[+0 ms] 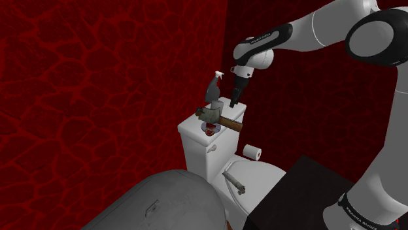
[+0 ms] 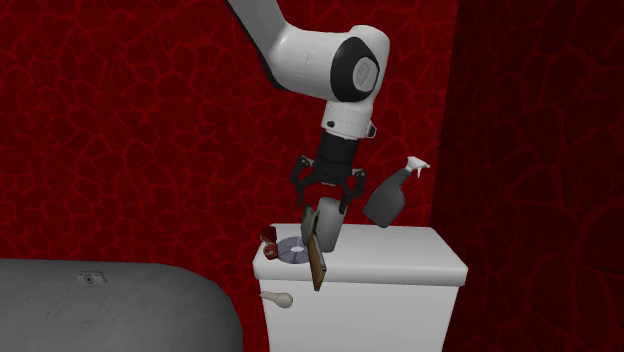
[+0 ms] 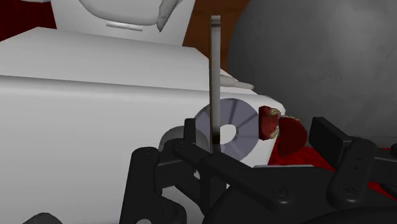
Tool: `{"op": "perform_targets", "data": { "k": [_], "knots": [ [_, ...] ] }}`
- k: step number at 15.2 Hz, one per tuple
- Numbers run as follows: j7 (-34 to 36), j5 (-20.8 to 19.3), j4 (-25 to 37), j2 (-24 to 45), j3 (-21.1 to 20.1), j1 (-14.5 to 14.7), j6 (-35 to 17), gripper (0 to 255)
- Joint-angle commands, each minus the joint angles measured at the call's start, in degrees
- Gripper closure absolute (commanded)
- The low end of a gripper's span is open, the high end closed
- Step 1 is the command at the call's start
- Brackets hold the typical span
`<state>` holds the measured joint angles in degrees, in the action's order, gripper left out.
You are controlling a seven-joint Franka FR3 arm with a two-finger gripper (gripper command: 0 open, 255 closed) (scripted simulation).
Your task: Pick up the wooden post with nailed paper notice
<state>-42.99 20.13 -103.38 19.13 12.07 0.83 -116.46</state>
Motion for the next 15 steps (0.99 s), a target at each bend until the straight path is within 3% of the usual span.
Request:
{"op": "perform_targets", "data": {
  "k": [1, 11, 12, 15],
  "knots": [
    [-2.55, 2.27, 5.23, 5.07, -0.9, -1.17, 1.23, 0],
    [-4.38, 3.67, 3.95, 8.3, -1.59, -1.51, -2.94, 0],
    [-4.31, 3.64, 4.05, 8.28, -1.59, -1.49, -2.83, 255],
    [-4.29, 3.64, 4.09, 8.31, -1.59, -1.49, -2.82, 255]
  ]
}}
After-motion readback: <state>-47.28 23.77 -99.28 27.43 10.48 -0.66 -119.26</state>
